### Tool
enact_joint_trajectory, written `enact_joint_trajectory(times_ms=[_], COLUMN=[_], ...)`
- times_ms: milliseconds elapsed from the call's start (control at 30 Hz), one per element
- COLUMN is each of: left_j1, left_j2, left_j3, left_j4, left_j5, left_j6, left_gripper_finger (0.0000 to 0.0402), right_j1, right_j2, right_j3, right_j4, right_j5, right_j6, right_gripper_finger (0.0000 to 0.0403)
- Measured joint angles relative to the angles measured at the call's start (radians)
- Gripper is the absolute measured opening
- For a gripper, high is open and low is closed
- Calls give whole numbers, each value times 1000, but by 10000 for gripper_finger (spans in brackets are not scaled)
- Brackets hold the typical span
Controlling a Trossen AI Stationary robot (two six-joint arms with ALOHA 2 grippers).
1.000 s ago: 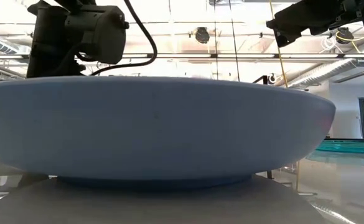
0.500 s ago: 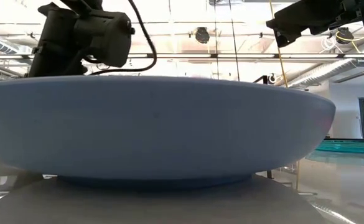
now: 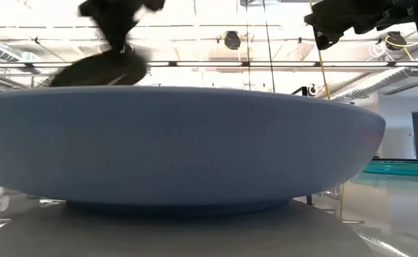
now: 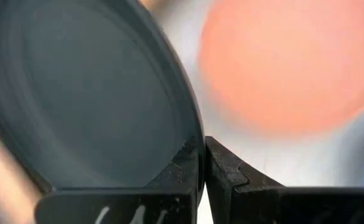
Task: Place and stack plates onto a shelf
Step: Stack the black plate on the pink plate
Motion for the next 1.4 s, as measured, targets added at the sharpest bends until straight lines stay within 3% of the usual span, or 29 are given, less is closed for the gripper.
enact_joint_trajectory(times_ms=[100,167,367,533,733,1000,1167,1400], left_j1=[1,27,136,236,353,404,412,407], left_j2=[-2,-1,17,57,170,361,386,385], left_j3=[81,96,97,97,97,95,96,97], left_j4=[167,344,784,915,922,944,961,1022], left_j5=[-223,-265,-143,-62,46,-18,-25,10], left_j6=[219,412,850,1060,1157,1323,1347,1382], left_gripper_finger=[10,10,10,10,10,14,32,66], right_j1=[0,12,40,40,40,40,39,39], right_j2=[0,-13,-163,-295,-376,-380,-382,-383], right_j3=[0,0,0,0,-43,-206,-251,-252], right_j4=[26,40,23,-32,-22,264,388,407], right_j5=[-3,-27,-27,-31,-29,-31,-31,-26], right_j6=[1,2,-12,-12,-16,-16,-16,-26], right_gripper_finger=[112,112,112,112,112,112,112,112])
